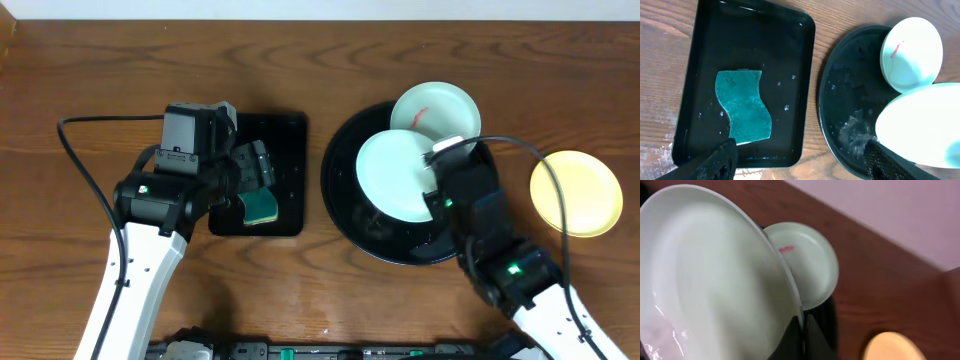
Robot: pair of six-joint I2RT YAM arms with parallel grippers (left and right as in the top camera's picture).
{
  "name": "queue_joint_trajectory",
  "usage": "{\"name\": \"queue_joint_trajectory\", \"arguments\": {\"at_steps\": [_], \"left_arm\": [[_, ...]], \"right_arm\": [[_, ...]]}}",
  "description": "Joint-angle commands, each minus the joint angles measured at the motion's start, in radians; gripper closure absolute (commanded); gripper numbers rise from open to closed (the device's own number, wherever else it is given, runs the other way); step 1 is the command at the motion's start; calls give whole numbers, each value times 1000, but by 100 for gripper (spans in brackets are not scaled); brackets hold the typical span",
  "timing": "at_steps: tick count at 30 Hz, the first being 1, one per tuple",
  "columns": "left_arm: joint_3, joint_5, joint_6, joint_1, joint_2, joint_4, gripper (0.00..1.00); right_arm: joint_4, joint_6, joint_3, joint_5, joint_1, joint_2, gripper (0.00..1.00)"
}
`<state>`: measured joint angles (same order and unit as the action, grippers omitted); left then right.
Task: Clean dirty plates on tray and stack at the side
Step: 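Lift the near pale green plate off the round tray with right gripper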
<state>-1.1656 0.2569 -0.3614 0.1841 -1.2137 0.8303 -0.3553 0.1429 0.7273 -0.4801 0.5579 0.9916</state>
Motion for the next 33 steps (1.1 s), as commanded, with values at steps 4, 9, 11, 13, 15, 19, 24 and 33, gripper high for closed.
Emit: {"name": "queue_joint_trajectory", "arguments": {"at_steps": [4, 9, 11, 13, 15, 19, 24, 33], "left_arm": [[-16, 5, 10, -2, 4, 2, 19], [-16, 5, 10, -2, 4, 2, 19], [-16, 5, 10, -2, 4, 2, 19], [-16, 5, 10, -2, 4, 2, 18], [-16, 5, 10, -2, 4, 2, 18], [-16, 5, 10, -2, 4, 2, 19], [-16, 5, 10, -2, 4, 2, 18], [-16, 5, 10, -2, 4, 2, 18]], "right_arm": [[48, 151, 26, -414, 201, -10, 99], [72, 239, 26, -493, 321, -10, 99], [72, 256, 26, -547, 378, -10, 99], [74, 272, 26, -570, 401, -10, 99], [75, 286, 26, -584, 415, -10, 99], [76, 293, 26, -614, 426, -10, 99], [76, 301, 26, -620, 426, -10, 99], [76, 304, 26, -623, 426, -10, 99]]}}
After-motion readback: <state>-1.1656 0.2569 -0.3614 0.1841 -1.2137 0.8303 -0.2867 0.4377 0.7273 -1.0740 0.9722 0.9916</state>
